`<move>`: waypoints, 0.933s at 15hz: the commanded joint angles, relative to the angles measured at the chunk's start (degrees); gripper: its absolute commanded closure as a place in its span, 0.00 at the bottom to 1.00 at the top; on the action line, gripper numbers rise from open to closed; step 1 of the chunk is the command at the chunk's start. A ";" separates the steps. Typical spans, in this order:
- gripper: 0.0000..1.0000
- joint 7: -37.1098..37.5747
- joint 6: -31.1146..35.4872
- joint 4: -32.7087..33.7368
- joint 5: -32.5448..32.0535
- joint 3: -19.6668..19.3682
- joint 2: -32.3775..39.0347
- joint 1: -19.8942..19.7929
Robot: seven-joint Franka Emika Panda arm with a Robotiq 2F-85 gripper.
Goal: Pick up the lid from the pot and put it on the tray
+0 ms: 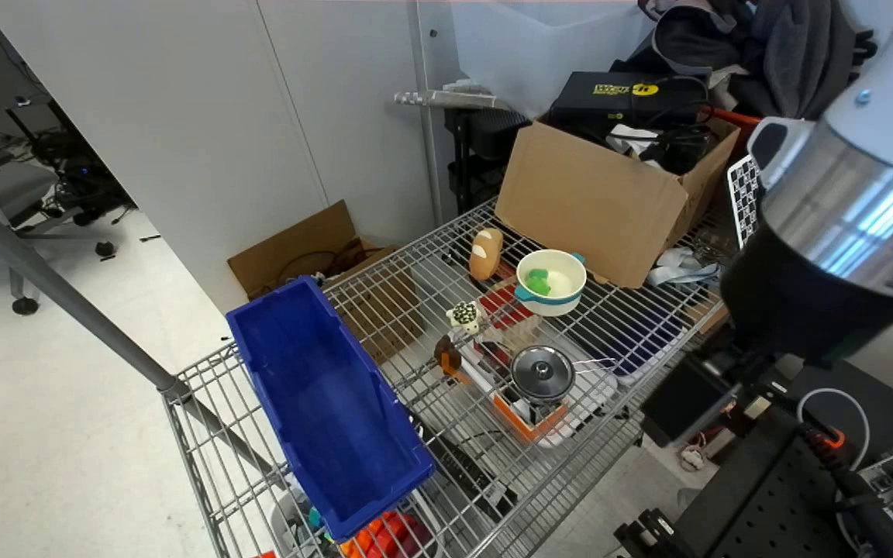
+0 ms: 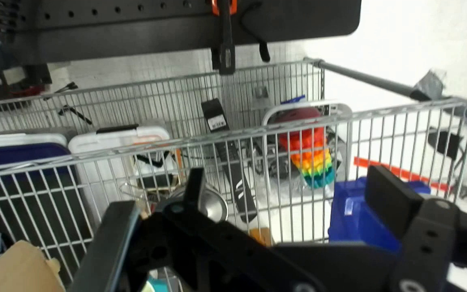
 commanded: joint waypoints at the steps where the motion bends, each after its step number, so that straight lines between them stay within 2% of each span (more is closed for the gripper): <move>1: 0.00 4.46 12.47 4.14 -2.34 -0.19 11.00 -1.64; 4: 0.00 8.91 19.15 7.32 -6.61 -0.65 19.00 -3.31; 8: 0.00 14.42 21.99 12.06 -12.55 -3.60 27.54 -3.08; 14: 0.00 14.57 23.39 17.43 -12.11 -7.71 35.25 -0.68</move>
